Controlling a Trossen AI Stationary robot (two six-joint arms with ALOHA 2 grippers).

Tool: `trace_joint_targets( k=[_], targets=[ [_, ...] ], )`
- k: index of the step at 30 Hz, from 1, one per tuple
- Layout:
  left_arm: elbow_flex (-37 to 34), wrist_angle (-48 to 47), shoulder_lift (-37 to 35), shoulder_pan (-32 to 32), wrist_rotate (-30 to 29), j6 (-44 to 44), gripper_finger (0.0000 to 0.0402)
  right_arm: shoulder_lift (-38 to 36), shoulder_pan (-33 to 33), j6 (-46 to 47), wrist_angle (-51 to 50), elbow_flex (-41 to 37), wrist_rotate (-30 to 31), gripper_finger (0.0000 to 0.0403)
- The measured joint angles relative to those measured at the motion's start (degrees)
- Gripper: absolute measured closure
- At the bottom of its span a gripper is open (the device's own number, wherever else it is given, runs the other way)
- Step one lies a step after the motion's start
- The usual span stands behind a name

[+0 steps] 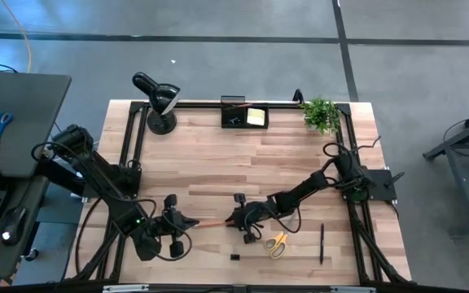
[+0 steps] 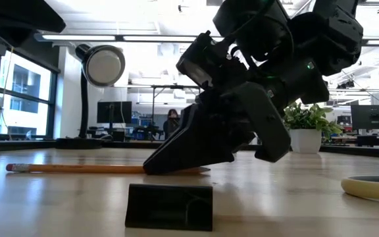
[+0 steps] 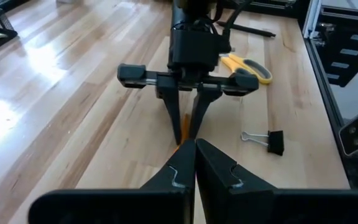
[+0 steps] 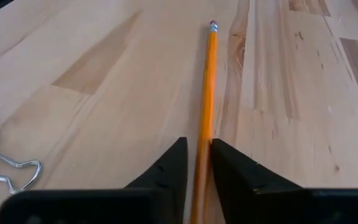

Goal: Pick and place office supplies into organizer
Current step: Put the orange pencil into the black desk organizer

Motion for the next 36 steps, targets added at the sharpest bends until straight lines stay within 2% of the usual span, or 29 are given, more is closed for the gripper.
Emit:
trace_joint_targets(
  k=[5,13,20,24,28,32,34,36],
  targets=[
    [0.0,2.22,1.16,0.05,-1.71,-0.15,0.0401,0.07,0.0,-0.53,0.09,-0.13,0.16,0.039],
    [-0.04,3.91,0.95,0.16,-2.11,2.91,0.0401,-0.56,0.2,0.31,2.15,-0.39,3.66,0.0394],
    [1.32,4.22,-3.85,-1.24,-4.43,8.04,0.04,-7.55,0.13,-0.47,-3.59,-0.5,9.48,0.0394],
    [2.11,4.11,-4.55,-1.46,-6.16,10.61,0.0399,-13.04,0.19,-0.72,-9.11,-0.48,11.1,0.0398],
    [2.43,4.11,-4.66,-1.44,-6.24,11.06,0.0396,-19.17,0.24,-0.57,-15.95,-0.61,16.17,0.0396],
    [2.43,3.99,-4.66,-1.46,-7.09,11.06,0.0397,-25.34,0.22,2.86,-14.92,-6.86,18.7,0.0399],
    [2.43,3.96,-4.66,-1.49,-9.31,10.85,0.0396,-29.11,0.26,4.87,-9.77,-12.49,19.95,0.0398],
    [2.43,4.02,-4.55,-1.49,-12.14,10.5,0.0396,-32.81,0.26,5.77,-0.58,-19.28,20.37,0.0394]
  ],
)
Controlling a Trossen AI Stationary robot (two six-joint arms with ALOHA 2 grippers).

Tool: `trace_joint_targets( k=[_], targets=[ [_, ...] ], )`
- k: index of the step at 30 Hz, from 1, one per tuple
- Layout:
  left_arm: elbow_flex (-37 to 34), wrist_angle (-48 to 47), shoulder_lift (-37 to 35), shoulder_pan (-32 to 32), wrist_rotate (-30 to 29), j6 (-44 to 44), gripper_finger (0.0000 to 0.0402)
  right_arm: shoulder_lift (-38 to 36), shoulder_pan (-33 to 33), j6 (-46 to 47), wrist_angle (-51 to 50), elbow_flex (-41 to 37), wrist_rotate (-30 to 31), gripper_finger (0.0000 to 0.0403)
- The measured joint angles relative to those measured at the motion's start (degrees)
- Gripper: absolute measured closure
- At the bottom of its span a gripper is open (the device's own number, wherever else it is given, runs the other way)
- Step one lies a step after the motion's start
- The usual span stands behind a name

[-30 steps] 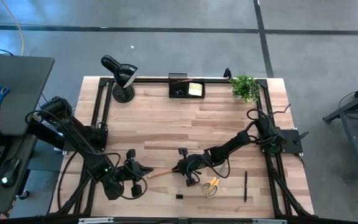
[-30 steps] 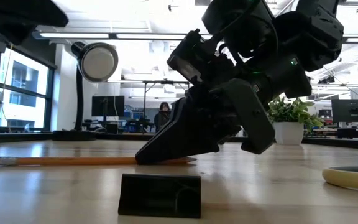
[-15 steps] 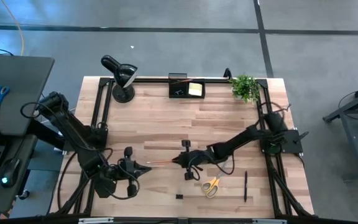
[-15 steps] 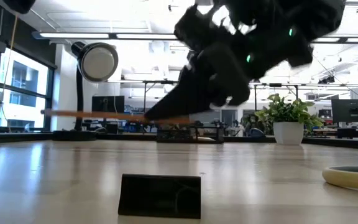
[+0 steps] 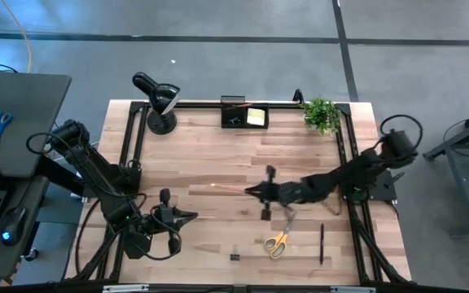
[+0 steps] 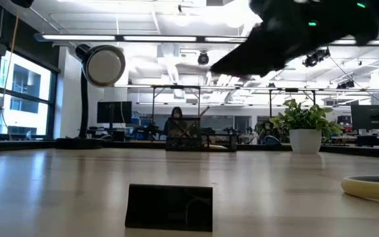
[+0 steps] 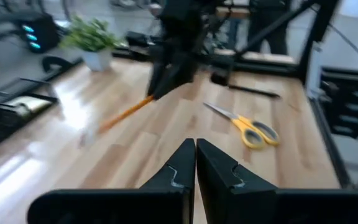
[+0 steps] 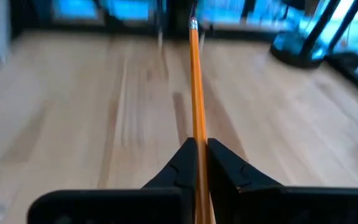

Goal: Pick and place office supplies into organizer
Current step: Put the orange pencil into the black desk organizer

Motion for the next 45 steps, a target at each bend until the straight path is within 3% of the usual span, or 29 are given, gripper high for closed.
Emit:
trace_joint_targets(
  k=[3,6,11,15,18,25,29,35,38,42,45],
  targets=[
    [-0.02,1.17,0.99,0.42,-3.27,-0.28,0.0396,-4.47,0.0,0.18,19.3,-10.74,0.19,0.0394],
    [0.0,3.92,2.41,2.46,-2.73,-0.02,0.0396,-6.23,-0.17,0.0,36.83,-19.79,0.3,0.0399],
    [-0.04,12.17,5.92,8.55,0.87,2.5,0.0396,-6.37,-0.37,-1.14,53.66,-26.45,-2.79,0.0398],
    [-0.05,28.52,9.89,13.18,6.16,15.84,0.0396,-6.32,0.38,-2.06,55.01,-25.7,-7.41,0.0399],
    [-0.01,39.75,11.82,16.89,16.61,24.18,0.0396,-6.32,1.56,-3.56,55.4,-24.94,-8.77,0.0397],
    [-0.02,43.81,12.64,25.1,29.55,25.61,0.0391,-6.3,4.09,-5.75,58.24,-25.14,-9.09,0.0398],
    [-0.02,45.69,13.03,30.14,38.82,25.61,0.0348,-6.3,5.02,-7.15,58.49,-24.9,-9.1,0.0395],
    [-0.07,48.3,13.12,34.12,40.5,26.28,0.0237,-6.3,5.02,-7.55,58.41,-24.9,-9.07,0.0397],
    [-0.02,56.75,14.0,34.8,41.69,29.42,0.0192,-6.3,4.7,-7.57,58.29,-24.9,-8.79,0.0395],
    [0.14,67.95,17.27,34.62,42.05,33.9,0.0162,-6.3,4.09,-7.57,58.03,-24.9,-8.63,0.0396],
    [1.25,69.26,19.45,34.67,41.79,34.23,0.016,-6.3,4.11,-7.75,58.03,-24.9,-8.59,0.0396]
  ],
)
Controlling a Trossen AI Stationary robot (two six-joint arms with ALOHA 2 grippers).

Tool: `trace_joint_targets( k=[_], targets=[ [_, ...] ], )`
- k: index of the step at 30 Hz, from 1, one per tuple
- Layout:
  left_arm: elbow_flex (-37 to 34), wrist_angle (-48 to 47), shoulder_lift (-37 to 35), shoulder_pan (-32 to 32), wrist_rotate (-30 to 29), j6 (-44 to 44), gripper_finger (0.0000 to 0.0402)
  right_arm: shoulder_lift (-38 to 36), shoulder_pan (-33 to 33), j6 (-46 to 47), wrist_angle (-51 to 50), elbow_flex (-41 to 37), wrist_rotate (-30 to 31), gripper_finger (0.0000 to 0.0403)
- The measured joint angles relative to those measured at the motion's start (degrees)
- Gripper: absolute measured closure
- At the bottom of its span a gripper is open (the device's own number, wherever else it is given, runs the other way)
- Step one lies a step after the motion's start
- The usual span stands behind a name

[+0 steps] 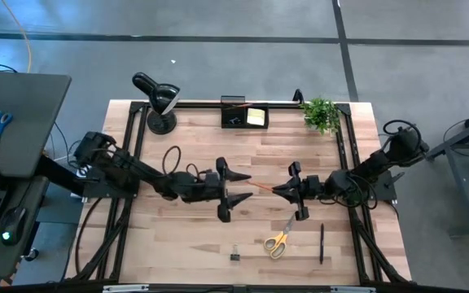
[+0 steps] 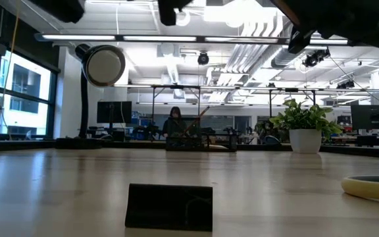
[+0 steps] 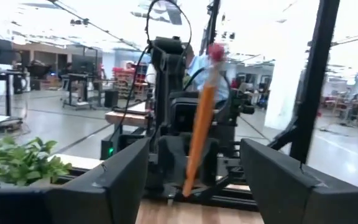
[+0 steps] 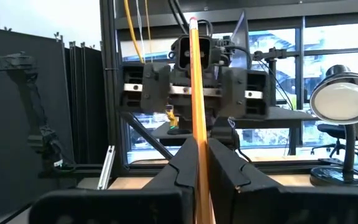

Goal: Pick and place office supplies into organizer
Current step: Put the orange pencil into the black desk organizer

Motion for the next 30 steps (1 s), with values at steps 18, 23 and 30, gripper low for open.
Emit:
trace_joint_targets(
  k=[18,23,30],
  targets=[
    [8.85,1.51,7.35,-0.11,-2.82,3.81,0.0236,0.0,0.0,0.19,-2.55,0.02,1.37,0.0396],
    [8.87,0.14,7.35,-0.11,-2.91,3.8,0.0293,0.0,0.0,0.21,-2.69,0.02,2.04,0.0393],
    [8.87,-2.64,7.35,-0.09,-4.39,3.5,0.0389,0.0,0.0,1.58,-6.16,0.08,2.22,0.0392]
  ],
)
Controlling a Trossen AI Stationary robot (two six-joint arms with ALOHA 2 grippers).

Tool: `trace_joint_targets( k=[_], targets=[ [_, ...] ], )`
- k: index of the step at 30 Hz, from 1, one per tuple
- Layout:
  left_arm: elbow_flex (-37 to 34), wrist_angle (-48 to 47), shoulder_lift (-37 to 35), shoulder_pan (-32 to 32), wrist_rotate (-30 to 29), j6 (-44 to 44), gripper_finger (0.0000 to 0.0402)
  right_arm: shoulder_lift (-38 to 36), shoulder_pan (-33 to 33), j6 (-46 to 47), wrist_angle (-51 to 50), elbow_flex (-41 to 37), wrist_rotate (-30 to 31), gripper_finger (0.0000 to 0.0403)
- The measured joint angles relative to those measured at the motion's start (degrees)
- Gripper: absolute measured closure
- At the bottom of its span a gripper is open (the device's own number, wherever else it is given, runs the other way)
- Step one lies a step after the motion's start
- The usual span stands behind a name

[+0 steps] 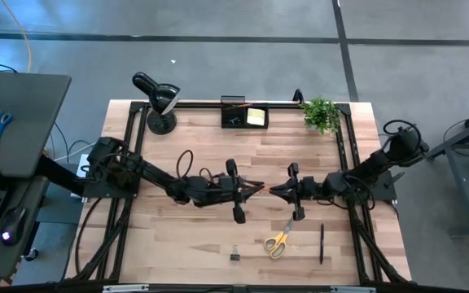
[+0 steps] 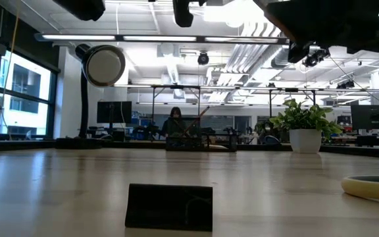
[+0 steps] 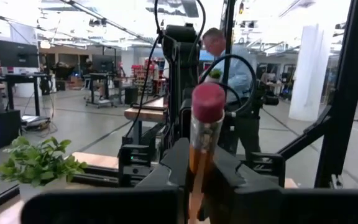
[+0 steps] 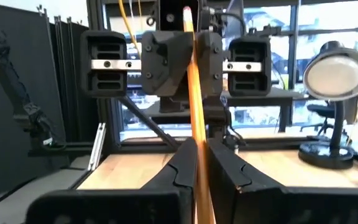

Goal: Pick and place office supplies into organizer
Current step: Put the orange pencil into the black desk organizer

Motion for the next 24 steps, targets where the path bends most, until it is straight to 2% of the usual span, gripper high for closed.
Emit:
trace_joint_targets(
  k=[3,7,12,18,24],
  targets=[
    [-0.02,-1.41,0.04,-0.01,-1.28,-0.37,0.038,0.0,0.0,2.21,-1.89,0.05,0.14,0.0391],
    [0.0,-3.24,0.02,-0.02,-1.71,-1.46,0.0395,0.0,-0.02,2.7,-2.6,0.04,0.25,0.039],
    [0.0,-5.7,-0.11,-0.02,-1.92,-3.36,0.0391,0.09,-1.17,4.06,-3.78,-0.02,-0.51,0.0382],
    [0.0,-5.87,-0.08,-0.04,-1.86,-3.36,0.0394,0.09,-2.32,7.26,-17.3,5.92,-4.25,0.0388],
    [0.0,-6.72,-0.04,-0.1,-1.71,-3.42,0.0398,0.07,-2.32,4.29,-30.33,13.23,-4.21,0.0391]
  ],
)
